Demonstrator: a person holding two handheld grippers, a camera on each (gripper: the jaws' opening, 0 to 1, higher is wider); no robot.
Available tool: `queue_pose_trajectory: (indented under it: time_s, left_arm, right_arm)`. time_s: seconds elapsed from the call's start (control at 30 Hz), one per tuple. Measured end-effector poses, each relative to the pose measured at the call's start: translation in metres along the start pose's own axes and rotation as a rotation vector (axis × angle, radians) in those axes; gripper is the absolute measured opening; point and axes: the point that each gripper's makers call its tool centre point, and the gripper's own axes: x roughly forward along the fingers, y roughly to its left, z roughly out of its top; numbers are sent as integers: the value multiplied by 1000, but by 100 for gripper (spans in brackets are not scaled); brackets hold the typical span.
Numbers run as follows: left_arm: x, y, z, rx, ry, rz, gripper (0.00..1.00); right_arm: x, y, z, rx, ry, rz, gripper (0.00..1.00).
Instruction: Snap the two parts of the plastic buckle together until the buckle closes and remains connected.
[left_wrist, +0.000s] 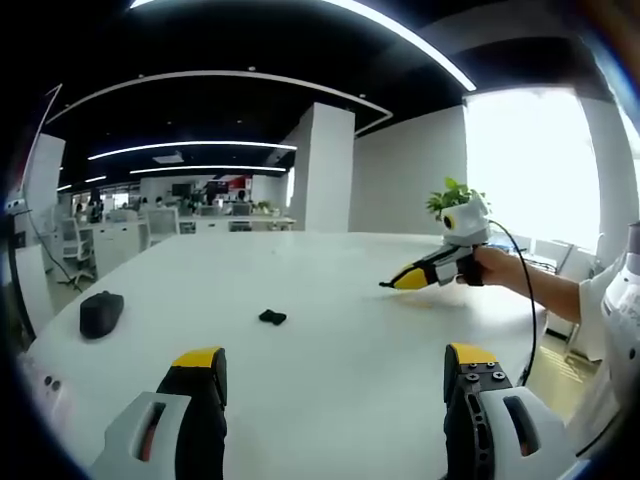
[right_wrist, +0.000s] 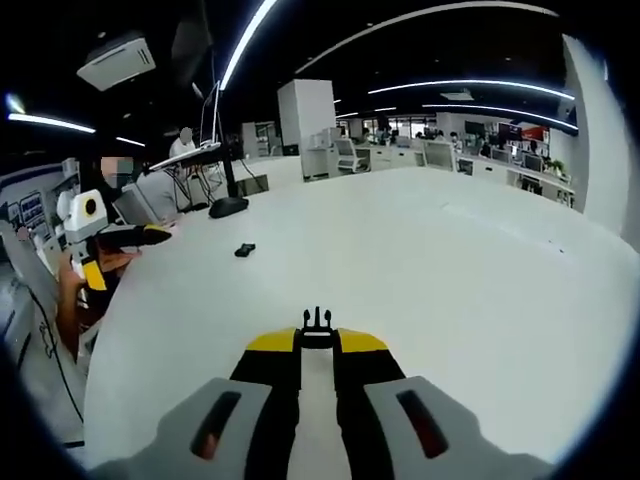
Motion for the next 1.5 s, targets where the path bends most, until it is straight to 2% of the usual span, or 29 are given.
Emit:
queue_pose_trajectory:
  time_s: [0.4, 0.6, 0.87, 1.2, 1.27, 1.37, 1.5]
  left_arm:
    - [-2, -1, 0, 2, 1, -4, 91]
    - [-2, -1, 1, 3, -1, -5, 91]
    - [-3, -3, 2, 8, -2, -15, 90]
    - [1, -6, -1, 4, 4, -28, 90]
    - [1, -6, -2, 3, 4, -28, 90]
    - [2, -5, -2, 3, 7, -27, 90]
    - [2, -6, -2, 6, 11, -29, 90]
  right_arm:
    - [-4, 4, -6, -13, 9, 59, 11]
    - [-7, 8, -2, -41, -33, 121, 11]
    - [-11, 5, -4, -147, 2, 130, 11]
    - [-18, -1, -8, -171, -26, 192, 11]
    - [-19, 0, -8, -210, -31, 209, 11]
    - [-20, -2, -12, -256, 1, 213, 11]
    - [-21, -5, -13, -291, 9, 209, 11]
